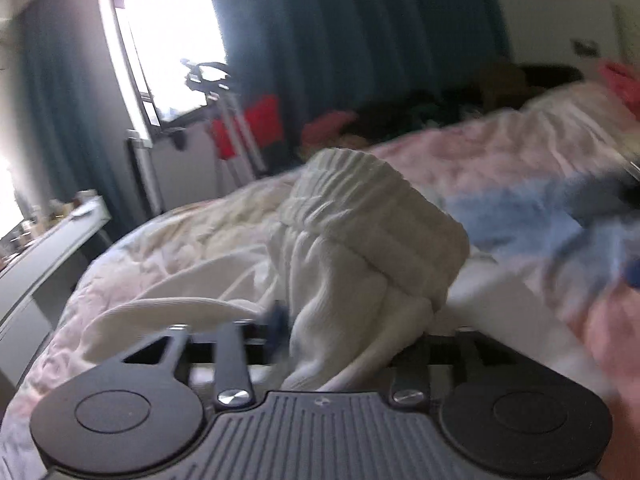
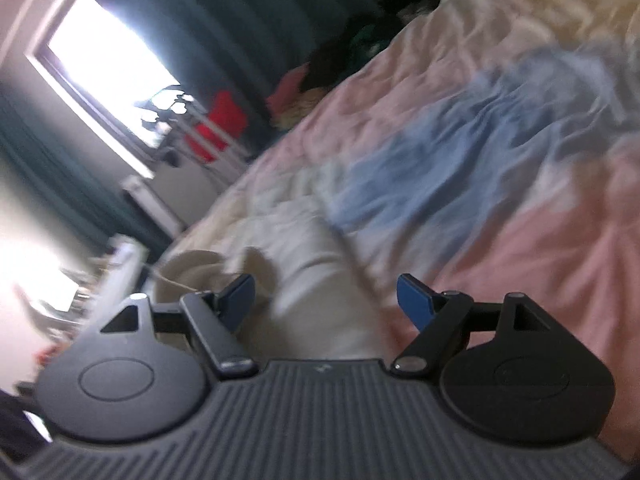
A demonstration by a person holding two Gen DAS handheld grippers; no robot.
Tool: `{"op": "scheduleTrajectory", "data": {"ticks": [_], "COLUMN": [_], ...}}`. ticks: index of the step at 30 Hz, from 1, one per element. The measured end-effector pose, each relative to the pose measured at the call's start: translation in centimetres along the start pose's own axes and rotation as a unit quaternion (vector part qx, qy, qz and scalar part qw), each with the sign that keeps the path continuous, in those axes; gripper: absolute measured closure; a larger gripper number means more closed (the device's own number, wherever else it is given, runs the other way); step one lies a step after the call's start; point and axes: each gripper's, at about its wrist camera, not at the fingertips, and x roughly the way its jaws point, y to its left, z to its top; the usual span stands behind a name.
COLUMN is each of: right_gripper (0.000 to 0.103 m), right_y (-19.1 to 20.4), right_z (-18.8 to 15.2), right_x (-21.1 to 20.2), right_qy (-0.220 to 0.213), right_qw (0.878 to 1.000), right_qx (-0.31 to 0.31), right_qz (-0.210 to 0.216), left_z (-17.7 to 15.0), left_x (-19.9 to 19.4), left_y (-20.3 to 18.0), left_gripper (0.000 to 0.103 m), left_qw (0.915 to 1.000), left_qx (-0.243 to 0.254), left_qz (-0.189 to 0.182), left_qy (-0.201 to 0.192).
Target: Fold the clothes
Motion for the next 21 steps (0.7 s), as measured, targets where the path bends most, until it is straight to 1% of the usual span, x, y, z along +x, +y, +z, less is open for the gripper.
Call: {"op": "scheduleTrajectory", "data": {"ticks": [1, 2, 4, 7, 9, 10, 11, 13, 14, 16, 18, 21], "right_gripper": [0.022, 0.022, 0.022, 0.022, 0.022, 0.022, 0.022, 0.022, 0.022, 0.022, 0.022, 0.022], "right_y": [0.1, 0.2, 0.4, 0.2, 0.2, 0.3, 0.4, 0.6, 0.8, 1.4, 2.2, 3.6], "right_z": [-0.1, -0.2, -0.5, -0.9, -1.2, -1.4, -1.6, -2.2, -2.5, -3.3, -4.1, -4.8], "right_x": [0.2, 0.4, 0.8, 1.6, 2.0, 2.2, 2.4, 2.8, 3.0, 3.9, 5.1, 6.7], "right_qy": [0.004, 0.008, 0.019, 0.042, 0.054, 0.058, 0.063, 0.074, 0.081, 0.102, 0.124, 0.124], "right_qw": [1.0, 1.0, 0.999, 0.996, 0.993, 0.992, 0.992, 0.99, 0.989, 0.986, 0.984, 0.988], "right_qx": [0.005, 0.009, 0.018, 0.046, 0.061, 0.066, 0.07, 0.073, 0.075, 0.074, 0.063, 0.023], "right_qz": [0.014, 0.024, 0.043, 0.071, 0.083, 0.086, 0.088, 0.092, 0.097, 0.111, 0.11, 0.094], "left_z": [-0.4, -1.2, -3.2, -5.3, -6.5, -6.9, -7.4, -8.0, -8.1, -8.1, -8.0, -7.9], "left_x": [-0.5, -1.5, -3.5, -6.5, -7.4, -7.8, -8.2, -10.3, -10.6, -11.0, -11.1, -11.0], "left_y": [0.5, 1.4, 3.4, 6.1, 8.2, 9.0, 9.8, 10.4, 11.1, 13.1, 14.4, 15.8], "left_gripper": [0.022, 0.015, 0.013, 0.011, 0.008, 0.007, 0.007, 0.007, 0.007, 0.007, 0.007, 0.007], "left_qw": [0.9998, 0.9995, 0.9985, 0.9981, 0.9977, 0.9978, 0.9981, 0.9985, 0.9978, 0.9951, 0.9917, 0.9872], "left_qx": [0.008, 0.013, 0.02, 0.009, -0.009, -0.018, -0.023, -0.04, -0.056, -0.092, -0.124, -0.156], "left_qz": [-0.015, -0.028, -0.051, -0.06, -0.066, -0.063, -0.053, -0.028, -0.022, -0.016, -0.016, -0.018], "left_qy": [0.004, 0.006, 0.006, 0.004, -0.005, -0.012, -0.02, -0.024, -0.028, -0.033, -0.029, -0.026]}}
